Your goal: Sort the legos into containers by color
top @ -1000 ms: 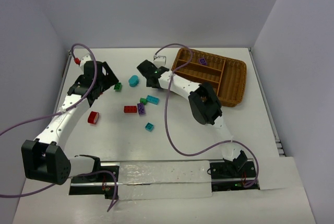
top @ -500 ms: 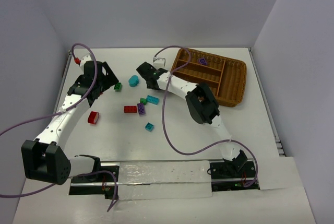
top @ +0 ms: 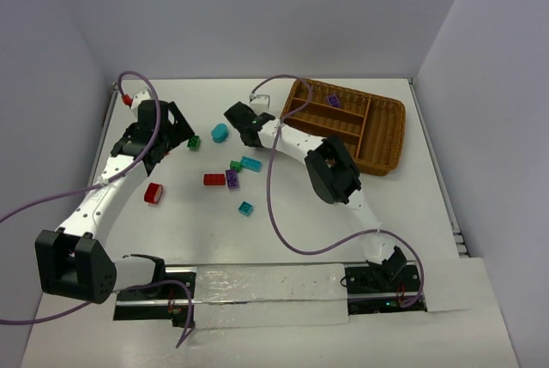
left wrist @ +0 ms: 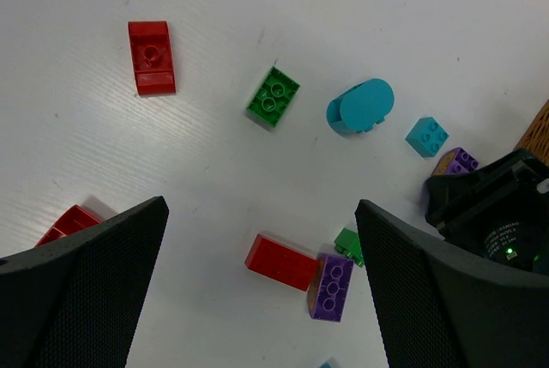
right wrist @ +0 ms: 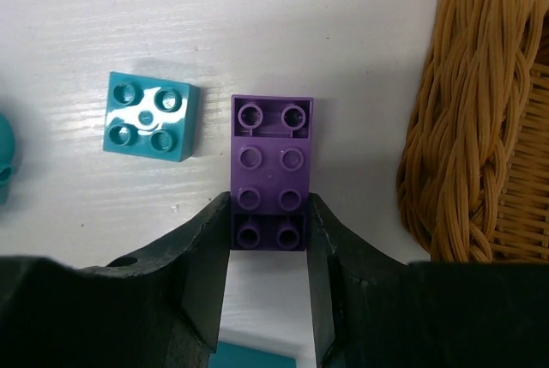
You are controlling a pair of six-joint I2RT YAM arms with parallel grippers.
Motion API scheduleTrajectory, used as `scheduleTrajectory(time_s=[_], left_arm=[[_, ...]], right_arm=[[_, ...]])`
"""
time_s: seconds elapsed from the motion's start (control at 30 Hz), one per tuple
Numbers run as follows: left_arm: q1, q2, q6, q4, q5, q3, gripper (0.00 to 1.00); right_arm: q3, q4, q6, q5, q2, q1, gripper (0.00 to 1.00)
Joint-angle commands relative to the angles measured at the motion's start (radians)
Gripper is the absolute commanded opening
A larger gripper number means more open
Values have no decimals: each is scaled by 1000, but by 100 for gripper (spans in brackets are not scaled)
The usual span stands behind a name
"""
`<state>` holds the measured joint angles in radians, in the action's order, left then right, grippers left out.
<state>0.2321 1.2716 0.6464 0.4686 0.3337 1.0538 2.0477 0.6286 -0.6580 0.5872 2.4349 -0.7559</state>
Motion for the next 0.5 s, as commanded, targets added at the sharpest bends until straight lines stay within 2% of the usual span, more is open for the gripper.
scheduleTrajectory(time_s=[0.0,0.2,0.47], left_arm=[[1,-20,-10,7,22,37,99],[1,-26,-11,5,20,35,99],[1,-28,-11,2,15,35,99]], right_arm=[[-30,-112,89,13,-184,-16,7],[-135,-223,183,60,-340,36,8],[-233,-243,112,-96,-408,290,9]])
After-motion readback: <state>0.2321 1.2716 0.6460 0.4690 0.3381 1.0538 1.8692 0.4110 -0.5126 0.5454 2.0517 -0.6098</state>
